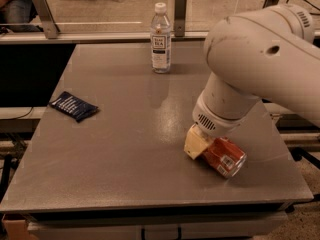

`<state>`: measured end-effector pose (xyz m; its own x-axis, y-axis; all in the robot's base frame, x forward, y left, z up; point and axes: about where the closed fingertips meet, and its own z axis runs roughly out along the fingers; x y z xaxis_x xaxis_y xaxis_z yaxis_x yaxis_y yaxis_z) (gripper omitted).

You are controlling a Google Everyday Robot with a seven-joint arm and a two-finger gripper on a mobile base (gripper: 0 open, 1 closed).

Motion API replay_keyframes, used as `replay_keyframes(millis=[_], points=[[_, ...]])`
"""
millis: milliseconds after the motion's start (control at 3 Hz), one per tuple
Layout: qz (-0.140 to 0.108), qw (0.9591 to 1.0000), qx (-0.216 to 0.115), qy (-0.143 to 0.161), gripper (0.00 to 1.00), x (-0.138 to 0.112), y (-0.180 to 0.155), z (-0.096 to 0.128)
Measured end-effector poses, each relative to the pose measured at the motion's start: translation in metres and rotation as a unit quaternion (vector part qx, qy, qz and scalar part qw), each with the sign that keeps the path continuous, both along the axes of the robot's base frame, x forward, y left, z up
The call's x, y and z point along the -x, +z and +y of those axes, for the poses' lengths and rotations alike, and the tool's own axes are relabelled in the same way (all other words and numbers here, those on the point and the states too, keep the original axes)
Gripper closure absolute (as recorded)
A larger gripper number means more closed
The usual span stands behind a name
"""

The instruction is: Place coke can upright

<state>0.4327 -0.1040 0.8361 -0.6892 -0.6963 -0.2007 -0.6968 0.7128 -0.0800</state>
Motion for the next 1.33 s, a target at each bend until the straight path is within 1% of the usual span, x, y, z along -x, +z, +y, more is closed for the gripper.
replay_keyframes(millis=[333, 667, 1000, 1333], points=[[-0.032, 0.9989, -0.03, 0.015, 0.87, -0.026, 0.014, 0.006], [-0.079, 0.9907, -0.097, 0.054, 1.0, -0.057, 0.033, 0.016], [-0.124, 0.9726, -0.184, 0.07, 1.0, -0.085, 0.048, 0.017], [-0.156, 0.9435, -0.282, 0.075, 1.0, -0.102, 0.048, 0.009]])
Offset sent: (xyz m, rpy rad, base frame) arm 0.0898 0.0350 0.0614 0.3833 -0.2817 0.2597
